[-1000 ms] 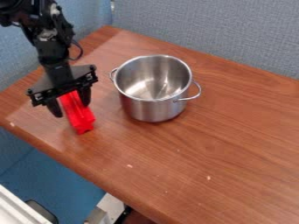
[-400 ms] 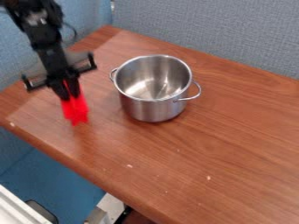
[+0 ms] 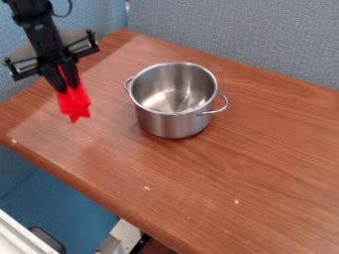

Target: Put the red object in the metal pot

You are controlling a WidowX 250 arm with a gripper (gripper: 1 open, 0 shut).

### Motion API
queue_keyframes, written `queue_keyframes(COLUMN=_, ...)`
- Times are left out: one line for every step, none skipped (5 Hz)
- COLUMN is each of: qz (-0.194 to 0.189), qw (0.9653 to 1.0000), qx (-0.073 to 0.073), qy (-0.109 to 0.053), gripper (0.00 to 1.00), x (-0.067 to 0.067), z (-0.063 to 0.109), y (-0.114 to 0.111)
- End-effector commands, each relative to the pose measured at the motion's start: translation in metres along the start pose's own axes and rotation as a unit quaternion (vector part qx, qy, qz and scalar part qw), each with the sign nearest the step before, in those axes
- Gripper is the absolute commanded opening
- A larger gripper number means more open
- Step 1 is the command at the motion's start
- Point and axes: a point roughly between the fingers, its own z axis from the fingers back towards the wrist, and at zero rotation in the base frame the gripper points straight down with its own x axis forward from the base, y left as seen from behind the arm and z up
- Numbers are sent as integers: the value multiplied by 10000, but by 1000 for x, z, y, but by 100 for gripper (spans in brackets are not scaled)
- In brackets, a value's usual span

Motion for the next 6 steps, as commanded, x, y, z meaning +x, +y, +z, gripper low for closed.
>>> queue_keyframes(qz=-123, qw=9997, qx=-48, qy=-188, gripper=0, x=-1, z=30, y=-23)
queue_keyframes(qz=-813, qw=9965, qx=-135, qy=-163, gripper=0, x=-20, z=43, y=-64)
queue_keyframes(qz=-1315, qw=9909, qx=-266, qy=-84, gripper=0, x=-40, z=43, y=-101)
queue_keyframes(qz=-1545, qw=9876, qx=-252, qy=-126, gripper=0, x=-57, z=25, y=-129)
queue_keyframes(qz=-1523, qw=9878, qx=-261, qy=-172, gripper=0, x=-52, z=16, y=-120)
queue_keyframes(qz=-1513, qw=9881, qx=-131, qy=-244, gripper=0, x=-48, z=6, y=-111)
